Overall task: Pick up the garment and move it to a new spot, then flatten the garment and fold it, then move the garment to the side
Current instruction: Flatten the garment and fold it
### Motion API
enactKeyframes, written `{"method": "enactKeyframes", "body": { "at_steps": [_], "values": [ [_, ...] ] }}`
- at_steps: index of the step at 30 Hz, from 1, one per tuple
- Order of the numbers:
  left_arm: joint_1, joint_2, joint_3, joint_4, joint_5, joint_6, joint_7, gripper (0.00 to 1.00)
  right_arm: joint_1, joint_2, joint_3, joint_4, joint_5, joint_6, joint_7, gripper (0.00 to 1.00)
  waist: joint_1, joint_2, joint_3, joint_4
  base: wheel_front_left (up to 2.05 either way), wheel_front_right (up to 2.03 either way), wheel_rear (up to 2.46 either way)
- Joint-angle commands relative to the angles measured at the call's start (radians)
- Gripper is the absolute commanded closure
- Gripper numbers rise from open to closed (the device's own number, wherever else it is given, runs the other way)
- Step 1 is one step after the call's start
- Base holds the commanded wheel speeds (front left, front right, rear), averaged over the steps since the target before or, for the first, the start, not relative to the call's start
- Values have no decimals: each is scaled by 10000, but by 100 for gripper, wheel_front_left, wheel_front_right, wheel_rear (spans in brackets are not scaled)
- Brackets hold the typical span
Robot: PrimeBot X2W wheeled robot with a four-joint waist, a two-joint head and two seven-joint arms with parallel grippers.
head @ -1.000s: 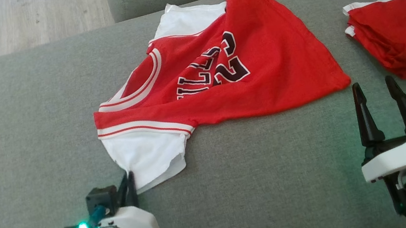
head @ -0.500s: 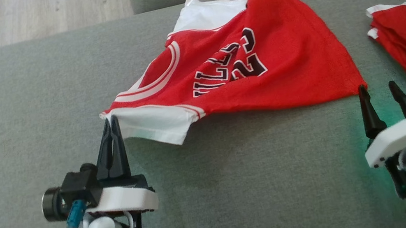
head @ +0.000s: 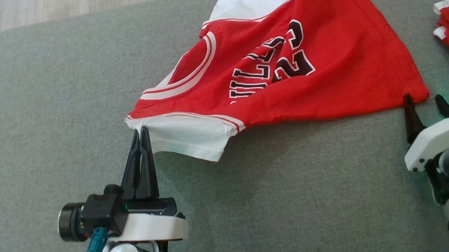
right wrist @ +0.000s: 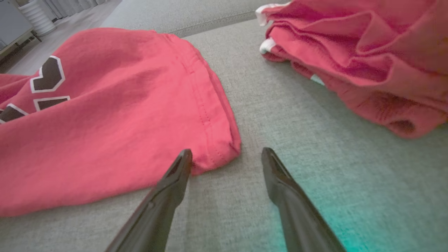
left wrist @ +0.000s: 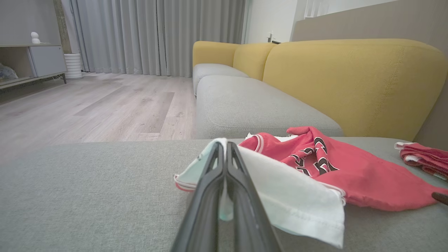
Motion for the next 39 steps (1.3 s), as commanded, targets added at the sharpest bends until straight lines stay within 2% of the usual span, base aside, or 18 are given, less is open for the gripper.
{"method": "enactKeyframes", "body": {
  "at_steps": [1,5,6,7,8,9,15,21,29,34,39],
  "values": [
    [-189,37,277,-394,88,-69,-96,100,-486,-37,145,112,-175,-9,-340,0,-1,-1,62,36,0,0,0],
    [-181,22,252,-334,162,-131,-96,100,-820,-37,-72,851,-353,-9,-683,0,-1,-1,105,44,0,0,0],
    [-181,25,254,-309,178,-144,-96,100,-899,-37,-101,1030,-387,-9,-751,5,-1,-1,106,44,0,0,0],
    [-181,27,262,-288,191,-153,-96,100,-977,-37,-98,1197,-421,-9,-821,26,-1,-1,106,40,0,0,0],
    [-179,29,273,-256,196,-159,-96,100,-1055,-37,-93,1349,-456,-9,-891,68,-1,-1,108,32,0,0,0],
    [-180,32,284,-219,196,-165,-96,100,-1133,-37,-71,1482,-495,-9,-961,100,-1,-1,109,21,0,0,0],
    [-178,65,381,4,147,-187,-96,100,-1452,-37,78,1814,-487,-9,-1275,100,-1,-1,-44,-76,0,0,0],
    [-337,268,626,-57,108,-240,-97,100,-1599,-37,1060,1242,152,-9,-1396,100,-1,-1,-446,-279,0,0,0],
    [-1415,437,1165,-685,-359,-444,-44,100,-1470,-37,2443,-1296,1494,-9,-1404,100,-1,-1,-1100,-547,0,0,0],
    [-2527,530,1590,-1399,-655,-370,187,100,-1620,-37,2733,-3156,1568,-9,-1078,100,-1,-1,-1567,-713,0,0,0],
    [-3174,690,1963,-2369,-812,-152,494,100,-1494,-82,2813,-5135,1327,-9,-207,100,-1,-1,-1975,-879,0,0,0]
  ]
}}
